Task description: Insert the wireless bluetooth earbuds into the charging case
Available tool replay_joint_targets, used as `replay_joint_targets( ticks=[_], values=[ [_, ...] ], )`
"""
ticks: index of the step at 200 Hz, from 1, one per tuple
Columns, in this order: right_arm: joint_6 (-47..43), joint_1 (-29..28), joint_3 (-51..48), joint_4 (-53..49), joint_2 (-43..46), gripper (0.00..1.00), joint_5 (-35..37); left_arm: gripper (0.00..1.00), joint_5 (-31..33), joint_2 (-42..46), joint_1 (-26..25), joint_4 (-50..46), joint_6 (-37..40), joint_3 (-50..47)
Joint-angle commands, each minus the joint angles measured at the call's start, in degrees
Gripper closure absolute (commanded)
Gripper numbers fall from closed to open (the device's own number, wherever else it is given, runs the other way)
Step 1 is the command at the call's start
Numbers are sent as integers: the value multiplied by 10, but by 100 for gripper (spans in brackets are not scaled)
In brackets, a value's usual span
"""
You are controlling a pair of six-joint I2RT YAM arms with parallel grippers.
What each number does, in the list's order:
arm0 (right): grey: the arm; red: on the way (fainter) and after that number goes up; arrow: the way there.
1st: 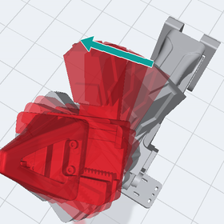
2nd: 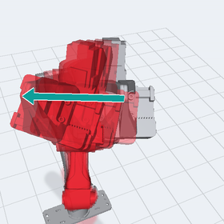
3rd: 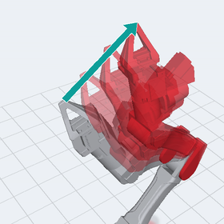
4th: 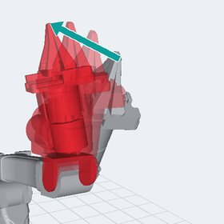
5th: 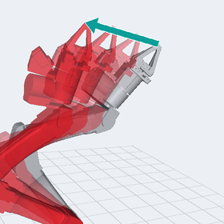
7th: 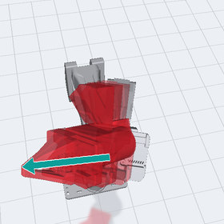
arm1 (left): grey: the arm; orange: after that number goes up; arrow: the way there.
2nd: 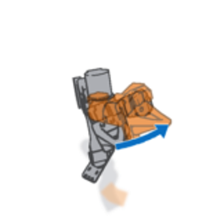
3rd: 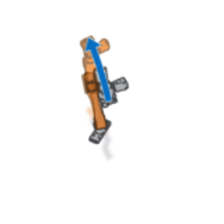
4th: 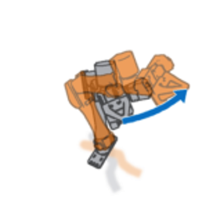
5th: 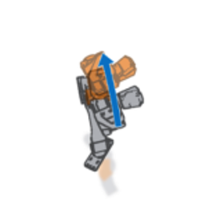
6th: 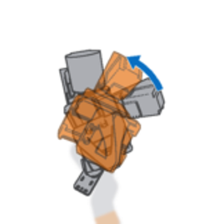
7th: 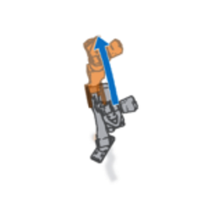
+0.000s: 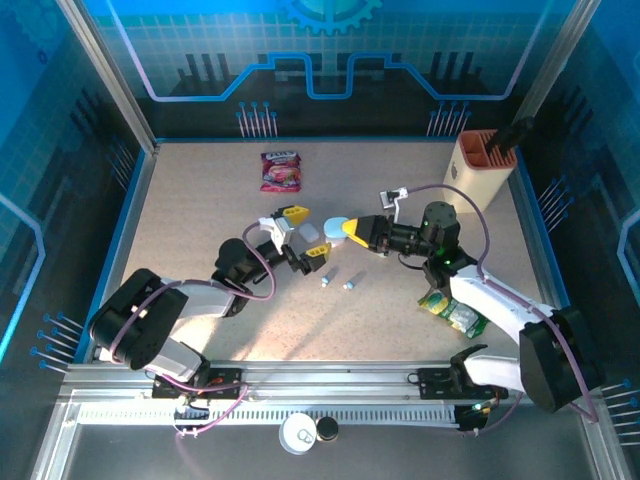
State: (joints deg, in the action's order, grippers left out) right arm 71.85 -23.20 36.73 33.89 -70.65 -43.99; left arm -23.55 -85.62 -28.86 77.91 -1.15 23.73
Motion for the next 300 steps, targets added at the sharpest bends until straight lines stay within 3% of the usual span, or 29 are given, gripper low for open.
replay_joint_targets(
  ticks=[1, 31, 59, 113, 148, 300],
  values=[
    [-12, -19, 24, -24, 8, 86, -2, 1, -69, 9, 1, 24, -39, 27],
    [6, -30, 37, -47, 6, 86, 14, 1, -118, -2, 0, 24, -45, 33],
    [28, -32, 45, -92, 2, 84, 20, 2, -119, -13, 0, 25, -31, 32],
    [73, -31, 39, -98, -3, 83, 14, 19, -139, -34, -3, 24, -41, 60],
    [124, -29, 11, -25, -8, 85, 17, 28, -154, -43, -4, 24, -18, 69],
    [99, -17, 20, -58, -4, 84, 6, 57, -182, -60, -8, 24, -30, 94]
  ],
)
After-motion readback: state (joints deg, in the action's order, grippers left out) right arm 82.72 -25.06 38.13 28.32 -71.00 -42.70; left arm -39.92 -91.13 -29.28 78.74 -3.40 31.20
